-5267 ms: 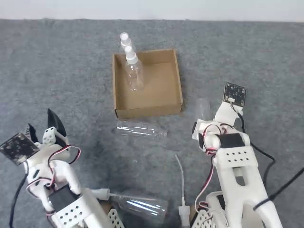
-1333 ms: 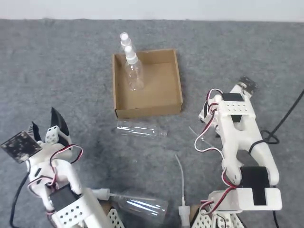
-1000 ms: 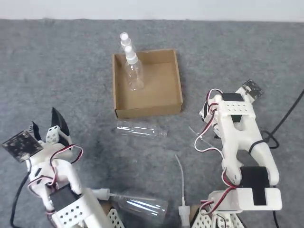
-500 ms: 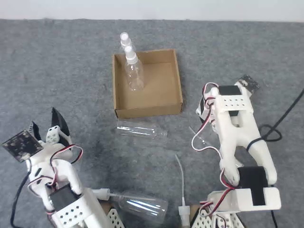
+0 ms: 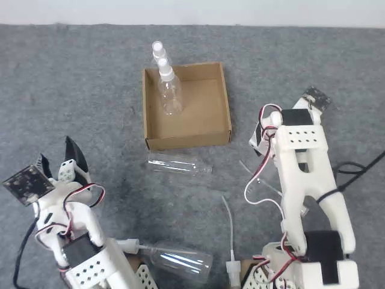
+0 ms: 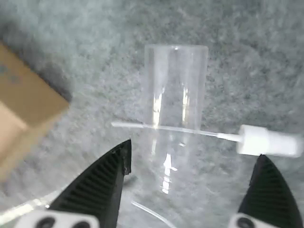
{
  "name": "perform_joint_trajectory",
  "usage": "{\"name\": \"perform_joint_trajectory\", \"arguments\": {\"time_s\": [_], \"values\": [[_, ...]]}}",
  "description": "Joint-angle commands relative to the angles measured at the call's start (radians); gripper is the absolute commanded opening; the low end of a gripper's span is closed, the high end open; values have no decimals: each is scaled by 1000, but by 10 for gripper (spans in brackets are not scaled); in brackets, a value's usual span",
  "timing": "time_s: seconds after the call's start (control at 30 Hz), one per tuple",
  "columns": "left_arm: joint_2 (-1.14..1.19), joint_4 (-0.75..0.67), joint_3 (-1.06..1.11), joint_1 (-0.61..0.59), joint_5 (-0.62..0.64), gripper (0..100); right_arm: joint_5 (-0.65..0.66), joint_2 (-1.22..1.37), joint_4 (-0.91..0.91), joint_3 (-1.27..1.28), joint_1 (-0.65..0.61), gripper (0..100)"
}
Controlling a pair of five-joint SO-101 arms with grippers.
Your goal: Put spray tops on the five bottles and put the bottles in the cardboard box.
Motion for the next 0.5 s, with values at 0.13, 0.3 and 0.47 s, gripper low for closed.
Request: {"name": "perform_joint_trajectory", "arguments": {"time_s": [0.13,0.3,0.47], "values": [[-21,-32,-22,3,-6,228,308,-133,102,-63,-10,330],[-21,-32,-22,3,-6,228,483,-177,124,-58,-33,329],[-21,-32,-22,3,-6,228,611,-225,174,-58,-79,329]]}}
